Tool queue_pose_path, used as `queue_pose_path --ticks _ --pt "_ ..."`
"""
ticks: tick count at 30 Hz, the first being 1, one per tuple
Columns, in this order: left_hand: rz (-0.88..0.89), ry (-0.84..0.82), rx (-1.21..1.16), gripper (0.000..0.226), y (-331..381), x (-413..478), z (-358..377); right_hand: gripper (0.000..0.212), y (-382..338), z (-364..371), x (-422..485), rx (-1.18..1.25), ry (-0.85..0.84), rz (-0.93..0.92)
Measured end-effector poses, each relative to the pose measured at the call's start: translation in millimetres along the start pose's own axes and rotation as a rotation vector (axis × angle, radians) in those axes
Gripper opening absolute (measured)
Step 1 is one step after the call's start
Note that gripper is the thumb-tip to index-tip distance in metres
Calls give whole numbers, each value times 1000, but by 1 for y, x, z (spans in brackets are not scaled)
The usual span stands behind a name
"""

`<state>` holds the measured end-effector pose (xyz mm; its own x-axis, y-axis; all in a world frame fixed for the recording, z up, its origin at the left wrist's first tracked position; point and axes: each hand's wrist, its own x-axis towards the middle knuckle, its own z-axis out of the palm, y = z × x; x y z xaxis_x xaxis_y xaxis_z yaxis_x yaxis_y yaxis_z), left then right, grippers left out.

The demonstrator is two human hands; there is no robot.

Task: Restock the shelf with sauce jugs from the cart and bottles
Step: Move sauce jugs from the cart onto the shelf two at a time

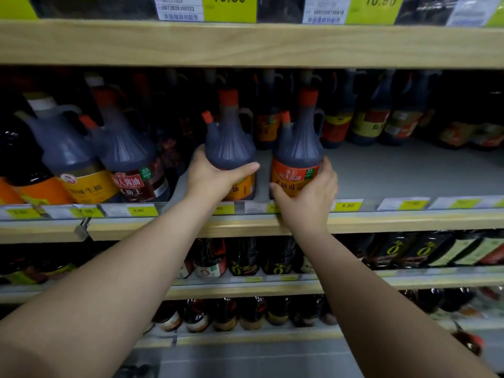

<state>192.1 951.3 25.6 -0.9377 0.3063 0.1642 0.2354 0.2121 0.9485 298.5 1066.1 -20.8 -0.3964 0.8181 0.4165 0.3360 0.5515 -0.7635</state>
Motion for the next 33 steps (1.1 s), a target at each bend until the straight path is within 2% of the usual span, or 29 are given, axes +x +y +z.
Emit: queue_pose_path --ticks 4,7,11,14,18,23,27,33 --pt "0 18 173 86 -15 -21 -12 69 -3 2 -30 11 106 -187" --pt "17 28 388 70 -30 -37 -23 58 -11 6 -44 -9 -36 -370" --pt "61 -11 428 52 -36 -42 -30 67 -22 16 -47 -61 -298 -342" --pt "69 -28 433 47 -31 -40 -32 76 -28 20 -45 -152 -361 -402" --pt "87 -72 502 38 -25 -30 -35 82 -45 22 -32 -211 -515 -366" --pt "26 -148 615 43 -24 2 -45 89 -69 40 -16 -211 -745 -274" --pt "28 -120 523 49 -27 5 -63 93 -86 58 -9 -197 -836 -190" --pt "136 -46 337 42 -33 -12 -90 104 -103 82 -3 -189 -907 -120"
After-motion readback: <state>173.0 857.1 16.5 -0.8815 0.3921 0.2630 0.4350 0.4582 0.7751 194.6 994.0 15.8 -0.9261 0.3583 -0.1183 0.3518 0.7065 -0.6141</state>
